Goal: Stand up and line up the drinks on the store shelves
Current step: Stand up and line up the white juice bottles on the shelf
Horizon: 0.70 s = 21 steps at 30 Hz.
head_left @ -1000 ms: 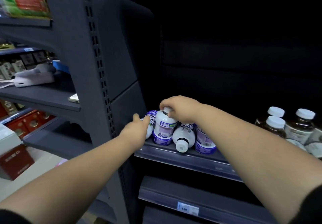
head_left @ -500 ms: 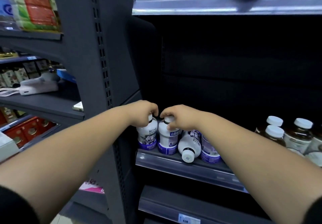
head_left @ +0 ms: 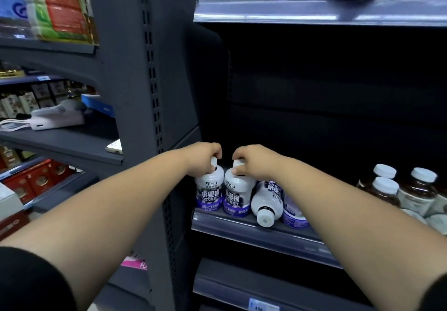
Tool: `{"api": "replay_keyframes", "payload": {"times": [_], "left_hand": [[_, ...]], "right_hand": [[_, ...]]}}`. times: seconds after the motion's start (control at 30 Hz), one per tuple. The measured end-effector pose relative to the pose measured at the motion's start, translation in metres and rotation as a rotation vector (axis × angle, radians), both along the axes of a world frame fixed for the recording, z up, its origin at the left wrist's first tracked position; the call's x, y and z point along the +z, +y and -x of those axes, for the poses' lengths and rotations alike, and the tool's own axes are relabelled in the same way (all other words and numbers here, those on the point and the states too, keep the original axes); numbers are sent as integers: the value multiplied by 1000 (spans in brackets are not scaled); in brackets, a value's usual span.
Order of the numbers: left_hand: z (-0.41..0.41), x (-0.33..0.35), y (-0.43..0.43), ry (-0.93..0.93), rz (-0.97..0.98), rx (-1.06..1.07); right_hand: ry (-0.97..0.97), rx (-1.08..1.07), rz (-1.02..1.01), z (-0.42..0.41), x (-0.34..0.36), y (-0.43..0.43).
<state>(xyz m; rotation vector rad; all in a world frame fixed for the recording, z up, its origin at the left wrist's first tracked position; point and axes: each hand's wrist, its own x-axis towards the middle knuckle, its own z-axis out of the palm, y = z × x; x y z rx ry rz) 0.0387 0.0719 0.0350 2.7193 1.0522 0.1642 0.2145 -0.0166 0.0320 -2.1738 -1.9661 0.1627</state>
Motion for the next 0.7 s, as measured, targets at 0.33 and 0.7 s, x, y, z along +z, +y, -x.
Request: {"api": "replay_keyframes", "payload": {"times": [0.33, 0.7], "left_hand": [[1, -5, 5, -41, -13, -20], [-11, -3, -4, -88, -44, -66]], "right_hand": [[8, -1, -36, 6, 0, -6], [52, 6, -45, -2, 4, -19]]}}
